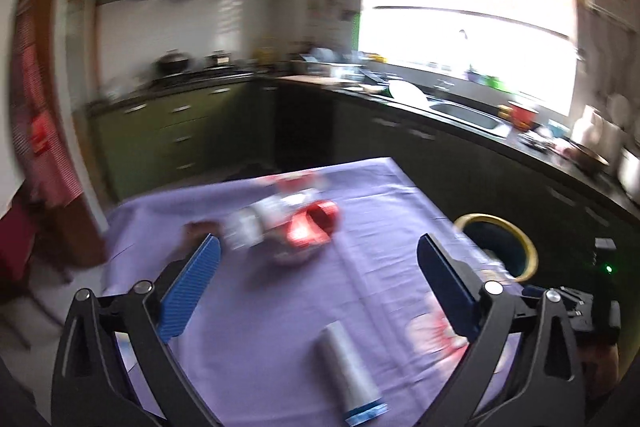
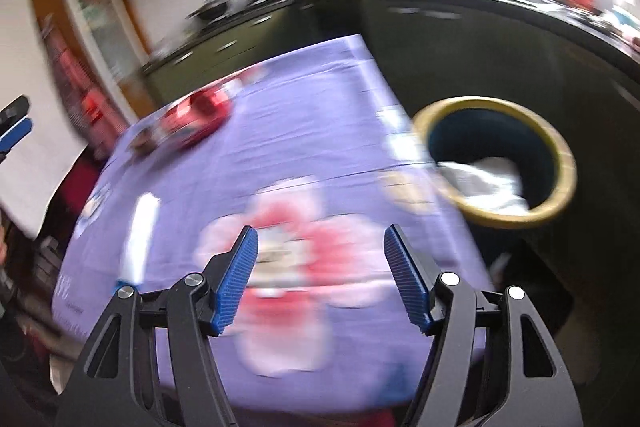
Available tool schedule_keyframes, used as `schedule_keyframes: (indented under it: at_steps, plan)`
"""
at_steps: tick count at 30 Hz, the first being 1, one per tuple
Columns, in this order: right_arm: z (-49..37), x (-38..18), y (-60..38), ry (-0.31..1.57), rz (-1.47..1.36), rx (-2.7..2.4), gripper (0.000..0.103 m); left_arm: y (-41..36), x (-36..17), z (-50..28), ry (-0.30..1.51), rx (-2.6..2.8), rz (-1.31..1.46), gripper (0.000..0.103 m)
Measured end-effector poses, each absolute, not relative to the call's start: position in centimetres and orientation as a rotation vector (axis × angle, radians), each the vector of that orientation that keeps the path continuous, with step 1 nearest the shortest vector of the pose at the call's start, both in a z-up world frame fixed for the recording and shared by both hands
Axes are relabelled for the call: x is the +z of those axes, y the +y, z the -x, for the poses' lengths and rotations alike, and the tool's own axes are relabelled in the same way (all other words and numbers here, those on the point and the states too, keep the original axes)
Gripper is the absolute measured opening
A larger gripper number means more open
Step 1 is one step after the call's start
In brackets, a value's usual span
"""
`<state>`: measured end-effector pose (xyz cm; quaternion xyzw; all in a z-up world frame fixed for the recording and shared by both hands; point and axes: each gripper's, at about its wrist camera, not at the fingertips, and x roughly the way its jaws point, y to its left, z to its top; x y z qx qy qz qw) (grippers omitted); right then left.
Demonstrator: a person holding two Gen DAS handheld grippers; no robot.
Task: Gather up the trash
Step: 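Grasp the blue-and-white packet on the tablecloth with the right gripper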
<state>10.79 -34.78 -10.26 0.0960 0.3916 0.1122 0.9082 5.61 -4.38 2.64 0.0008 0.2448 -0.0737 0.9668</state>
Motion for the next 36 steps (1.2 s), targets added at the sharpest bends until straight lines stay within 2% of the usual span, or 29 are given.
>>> schedule_keyframes:
  at_steps: [6,12,25,36]
  plan:
    - [-11.3,-10.5,-24.5,0.832,-0.143,0.448,0.065,2.3,0.6,-3.6,0.526,-0.032,0.085,0.095]
    - [-11.6,-11.7,-15.8,0.860,-0.051,0.528,0.065,5.5,-0.4,-2.6,0.532,-0.024,0.150,0.095]
    - [-13.9,-14.2,-11.7,0.923,0.057,0.417,0.054,7.5,-2.5,-3.2,0.552,-0.055,0.190,0.095]
    - [-13.2,-14.4,-11.4,0.899,0.147,0.372,0.028,7.8,-3.3,-3.5,0.564,-0.071,0.204,0.095]
